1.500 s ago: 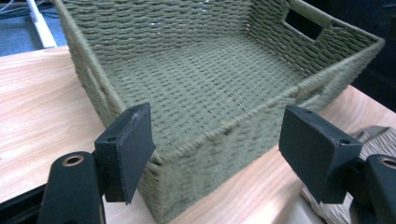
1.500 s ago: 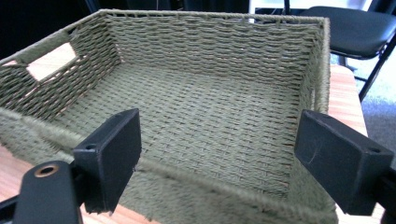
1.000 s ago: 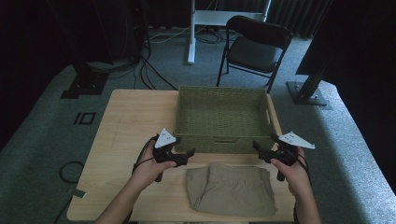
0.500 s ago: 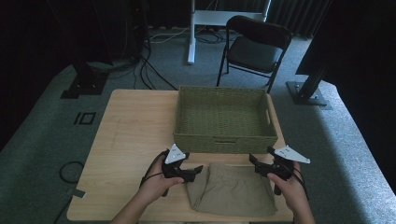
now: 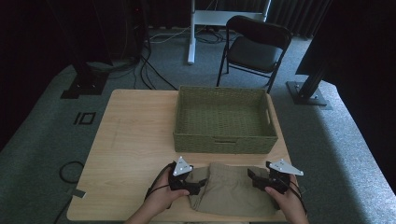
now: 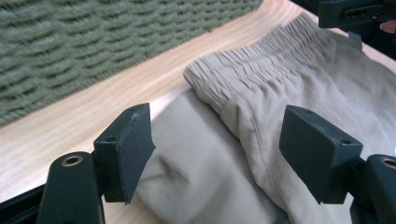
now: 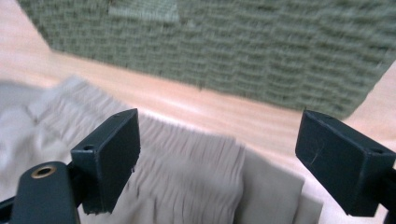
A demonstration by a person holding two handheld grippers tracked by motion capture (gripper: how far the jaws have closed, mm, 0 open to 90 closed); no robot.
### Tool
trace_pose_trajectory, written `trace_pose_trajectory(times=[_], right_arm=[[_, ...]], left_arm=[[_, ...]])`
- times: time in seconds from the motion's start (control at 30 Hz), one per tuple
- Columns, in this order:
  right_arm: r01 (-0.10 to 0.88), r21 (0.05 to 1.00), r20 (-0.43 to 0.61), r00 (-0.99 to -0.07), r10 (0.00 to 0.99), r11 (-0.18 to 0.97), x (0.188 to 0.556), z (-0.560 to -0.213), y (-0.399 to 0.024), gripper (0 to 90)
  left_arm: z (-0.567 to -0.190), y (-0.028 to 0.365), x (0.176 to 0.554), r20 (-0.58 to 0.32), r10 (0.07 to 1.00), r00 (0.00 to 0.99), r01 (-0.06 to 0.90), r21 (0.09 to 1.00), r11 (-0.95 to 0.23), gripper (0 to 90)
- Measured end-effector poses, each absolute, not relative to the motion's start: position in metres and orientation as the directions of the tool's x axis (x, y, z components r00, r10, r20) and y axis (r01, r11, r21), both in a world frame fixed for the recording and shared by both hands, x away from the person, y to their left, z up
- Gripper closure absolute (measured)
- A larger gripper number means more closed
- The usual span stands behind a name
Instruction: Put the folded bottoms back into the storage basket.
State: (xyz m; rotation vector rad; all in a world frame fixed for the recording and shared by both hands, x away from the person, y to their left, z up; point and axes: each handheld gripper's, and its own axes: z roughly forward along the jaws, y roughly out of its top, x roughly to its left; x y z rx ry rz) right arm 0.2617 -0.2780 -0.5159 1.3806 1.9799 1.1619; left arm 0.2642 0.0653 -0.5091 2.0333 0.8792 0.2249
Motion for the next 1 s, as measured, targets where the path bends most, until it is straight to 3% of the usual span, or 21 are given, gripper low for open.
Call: trace_pose_trajectory(times=[0.3,0.67,0.9,1.0], right_arm=[[0.562,0.813,0.088,-0.377,0.922,0.152,0.248,-0.527,-0.285,13.6],[0.622,0.771,0.127,-0.361,0.924,0.137,0.243,-0.545,-0.287,13.5],[0.637,0.753,0.093,-0.35,0.932,0.164,0.243,-0.555,-0.286,13.3],[0.641,0.75,0.096,-0.349,0.932,0.162,0.243,-0.555,-0.286,13.3]], left_arm=[[-0.519,0.064,0.251,-0.2,0.642,0.741,0.523,0.771,-0.363,24.2],[-0.526,0.074,0.24,-0.212,0.673,0.708,0.574,0.728,-0.375,23.8],[-0.532,0.077,0.241,-0.202,0.709,0.675,0.599,0.712,-0.367,23.8],[-0.536,0.076,0.246,-0.239,0.713,0.659,0.629,0.695,-0.349,23.8]])
